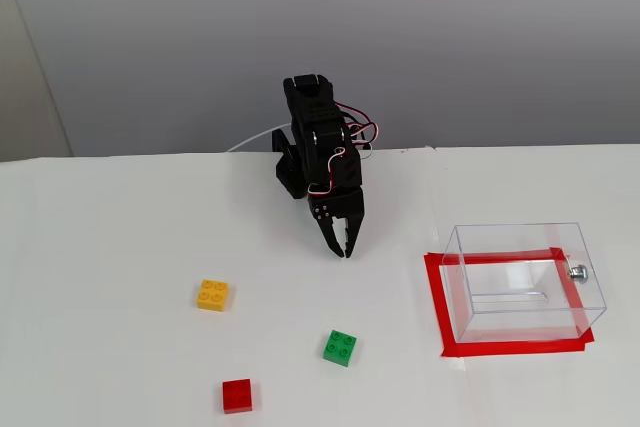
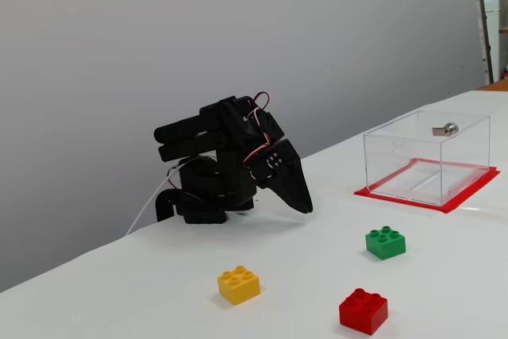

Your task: Pick the red lego brick and place it into the transparent box

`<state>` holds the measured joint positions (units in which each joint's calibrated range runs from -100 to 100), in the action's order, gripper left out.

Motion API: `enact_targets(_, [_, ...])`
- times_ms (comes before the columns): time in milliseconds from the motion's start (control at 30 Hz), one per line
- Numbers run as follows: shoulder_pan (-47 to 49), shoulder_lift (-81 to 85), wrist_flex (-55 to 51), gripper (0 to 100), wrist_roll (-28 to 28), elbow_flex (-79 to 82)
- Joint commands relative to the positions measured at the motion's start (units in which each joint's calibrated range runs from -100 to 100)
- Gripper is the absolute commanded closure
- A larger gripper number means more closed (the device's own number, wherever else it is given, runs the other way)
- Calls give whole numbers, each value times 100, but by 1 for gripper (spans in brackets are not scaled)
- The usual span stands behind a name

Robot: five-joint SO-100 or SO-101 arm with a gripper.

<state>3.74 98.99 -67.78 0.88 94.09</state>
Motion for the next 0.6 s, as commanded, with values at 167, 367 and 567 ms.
enact_targets(167, [-52, 76, 59, 98, 16, 13])
enact_targets(367, [-38, 76, 59, 98, 16, 13])
enact_targets(567, [125, 76, 68, 98, 16, 13])
